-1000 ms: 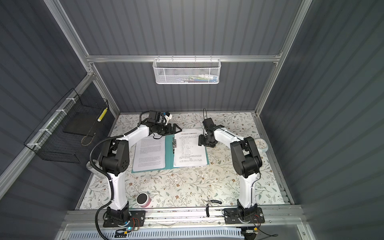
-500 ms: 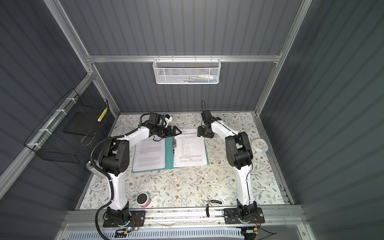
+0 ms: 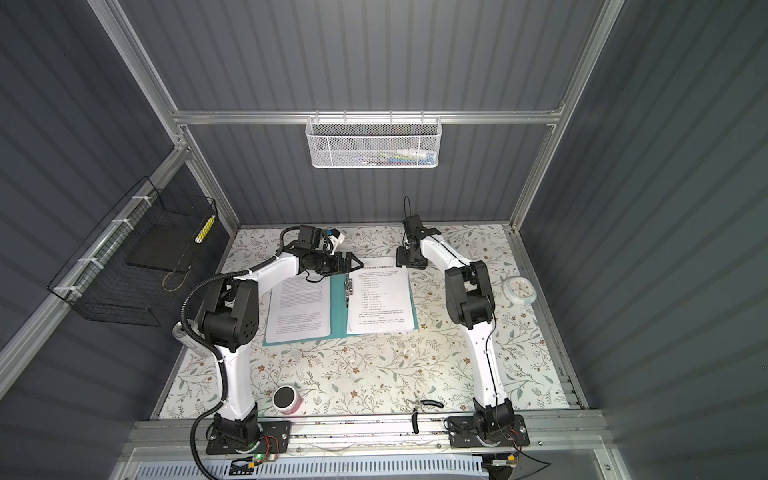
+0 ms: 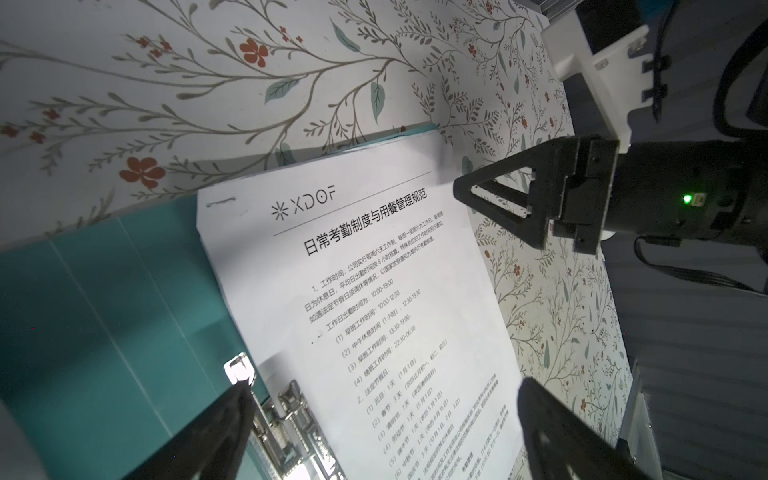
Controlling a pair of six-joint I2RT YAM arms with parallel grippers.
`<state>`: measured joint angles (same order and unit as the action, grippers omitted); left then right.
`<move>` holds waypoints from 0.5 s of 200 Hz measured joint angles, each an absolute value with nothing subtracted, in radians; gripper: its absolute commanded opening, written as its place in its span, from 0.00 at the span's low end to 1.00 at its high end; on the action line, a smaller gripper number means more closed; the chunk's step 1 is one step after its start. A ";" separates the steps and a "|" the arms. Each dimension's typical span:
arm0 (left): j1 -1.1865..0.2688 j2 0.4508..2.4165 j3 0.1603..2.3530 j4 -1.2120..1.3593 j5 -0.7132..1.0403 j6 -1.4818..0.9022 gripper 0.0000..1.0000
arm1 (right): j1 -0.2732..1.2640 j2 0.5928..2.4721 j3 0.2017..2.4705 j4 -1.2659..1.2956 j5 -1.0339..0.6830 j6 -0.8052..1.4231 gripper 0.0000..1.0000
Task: Put the files into the folder
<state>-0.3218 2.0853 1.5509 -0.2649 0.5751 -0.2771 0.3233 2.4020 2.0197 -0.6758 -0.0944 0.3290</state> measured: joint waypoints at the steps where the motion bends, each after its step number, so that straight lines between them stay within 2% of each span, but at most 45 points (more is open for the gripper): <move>1: -0.322 2.085 1.551 -0.265 0.575 -0.277 0.99 | 0.323 2.403 2.020 -0.676 -0.095 0.329 0.64; 100: -0.322 2.085 1.551 -0.268 0.575 -0.273 0.98 | 0.322 2.466 2.138 -0.686 -0.165 0.340 0.64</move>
